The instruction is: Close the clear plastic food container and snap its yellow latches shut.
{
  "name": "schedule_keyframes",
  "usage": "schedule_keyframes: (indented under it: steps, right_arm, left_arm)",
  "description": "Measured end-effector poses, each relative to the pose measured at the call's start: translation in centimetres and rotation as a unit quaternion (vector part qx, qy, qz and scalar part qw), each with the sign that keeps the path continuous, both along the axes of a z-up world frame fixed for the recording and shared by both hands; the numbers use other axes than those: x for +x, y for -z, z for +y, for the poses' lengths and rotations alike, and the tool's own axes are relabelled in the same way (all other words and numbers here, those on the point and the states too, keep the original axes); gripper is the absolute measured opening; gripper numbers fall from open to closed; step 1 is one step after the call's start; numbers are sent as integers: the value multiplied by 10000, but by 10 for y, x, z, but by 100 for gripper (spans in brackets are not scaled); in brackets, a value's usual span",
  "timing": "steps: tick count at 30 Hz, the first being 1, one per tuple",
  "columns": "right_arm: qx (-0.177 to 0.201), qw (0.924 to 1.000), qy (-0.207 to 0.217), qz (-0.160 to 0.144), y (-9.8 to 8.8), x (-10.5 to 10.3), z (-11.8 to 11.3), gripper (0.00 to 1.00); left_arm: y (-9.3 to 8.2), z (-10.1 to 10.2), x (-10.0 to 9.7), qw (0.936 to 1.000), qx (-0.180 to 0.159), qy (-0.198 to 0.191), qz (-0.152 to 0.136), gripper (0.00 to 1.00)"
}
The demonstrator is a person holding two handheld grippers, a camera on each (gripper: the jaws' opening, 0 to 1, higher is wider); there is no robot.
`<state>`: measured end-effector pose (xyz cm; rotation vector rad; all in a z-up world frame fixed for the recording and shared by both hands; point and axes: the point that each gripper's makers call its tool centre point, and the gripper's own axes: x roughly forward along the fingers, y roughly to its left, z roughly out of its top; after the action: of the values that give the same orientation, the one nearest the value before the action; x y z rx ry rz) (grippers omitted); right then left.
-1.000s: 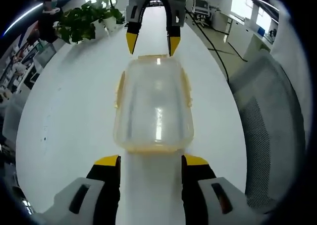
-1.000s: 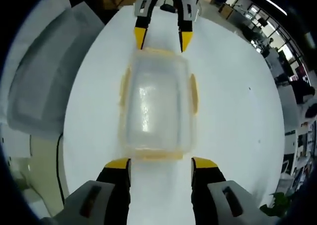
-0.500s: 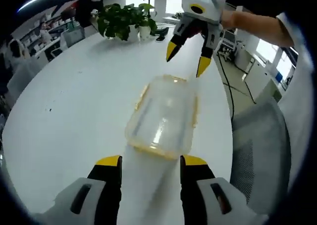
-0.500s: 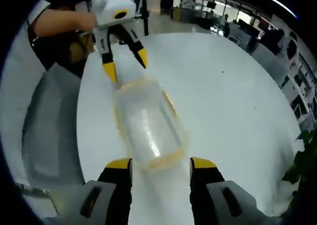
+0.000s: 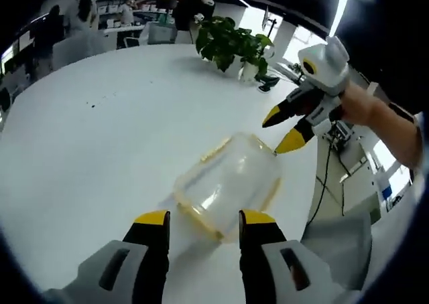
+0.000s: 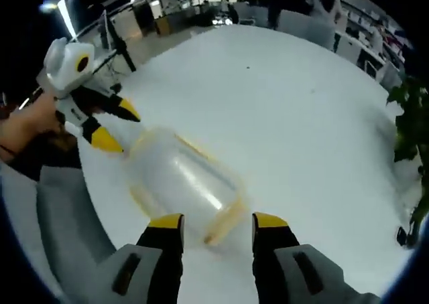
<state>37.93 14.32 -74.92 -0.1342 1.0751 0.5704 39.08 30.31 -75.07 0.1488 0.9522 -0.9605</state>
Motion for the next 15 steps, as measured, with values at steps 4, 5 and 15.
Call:
schedule_keyframes:
  steps: [4,5,15]
  right_arm:
    - [10,9996,212,172,8,-2,1,39]
    - [92,9994,283,202,9,-2,2,39]
    - [327,9965,591,500,22,-7,6,37]
  left_arm:
    - [12,3,-5,9991,138,-304,279,39]
    - [13,2,-6,9988,102,-360,311,39]
    - [22,-10,-11,9935,-186,-771,819,33]
